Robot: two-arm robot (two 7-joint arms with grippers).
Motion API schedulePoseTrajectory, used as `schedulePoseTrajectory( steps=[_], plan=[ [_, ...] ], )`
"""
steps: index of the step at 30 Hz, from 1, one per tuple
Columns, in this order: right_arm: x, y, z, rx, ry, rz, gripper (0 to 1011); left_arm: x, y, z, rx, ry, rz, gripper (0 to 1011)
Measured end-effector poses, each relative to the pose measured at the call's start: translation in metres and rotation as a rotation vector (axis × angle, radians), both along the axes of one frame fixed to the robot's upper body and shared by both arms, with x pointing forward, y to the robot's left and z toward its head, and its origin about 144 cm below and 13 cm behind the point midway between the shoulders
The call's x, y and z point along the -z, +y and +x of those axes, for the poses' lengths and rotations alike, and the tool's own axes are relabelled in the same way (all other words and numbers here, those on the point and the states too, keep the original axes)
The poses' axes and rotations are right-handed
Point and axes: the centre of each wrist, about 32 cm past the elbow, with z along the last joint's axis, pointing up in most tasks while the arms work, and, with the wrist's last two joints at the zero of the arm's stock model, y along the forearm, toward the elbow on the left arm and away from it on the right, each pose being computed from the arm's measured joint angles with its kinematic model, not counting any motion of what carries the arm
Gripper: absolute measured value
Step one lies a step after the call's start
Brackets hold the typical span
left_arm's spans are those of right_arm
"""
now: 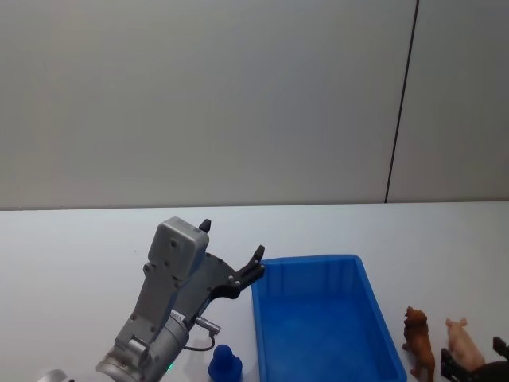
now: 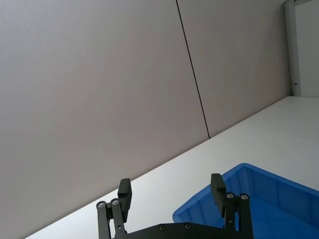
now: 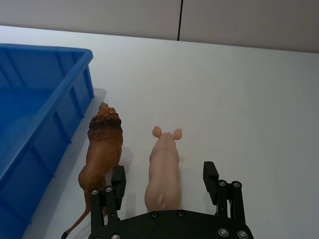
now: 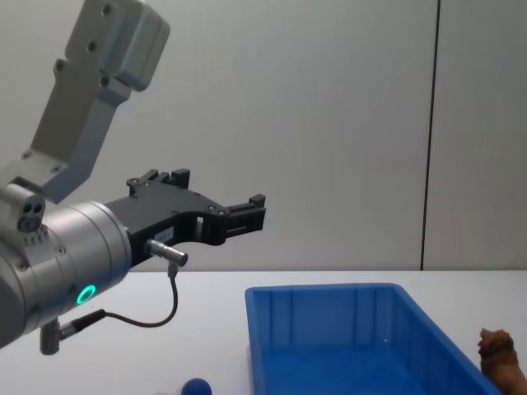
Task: Pick up the two dolls from the table and place them into the box.
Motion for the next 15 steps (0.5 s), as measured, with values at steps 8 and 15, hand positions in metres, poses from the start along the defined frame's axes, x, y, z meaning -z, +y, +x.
schedulePoseTrajectory(
  steps=[8, 15],
  plan=[
    [0.01, 0.002, 0.001, -0.004, 0.015, 0.0, 765, 0.0, 0.0, 0.0, 0.0, 0.0, 0.0, 1001],
    [0.015, 0.003, 0.002, -0.007, 0.016, 0.0, 569, 0.0, 0.0, 0.0, 0.0, 0.0, 0.0, 1001]
  ],
)
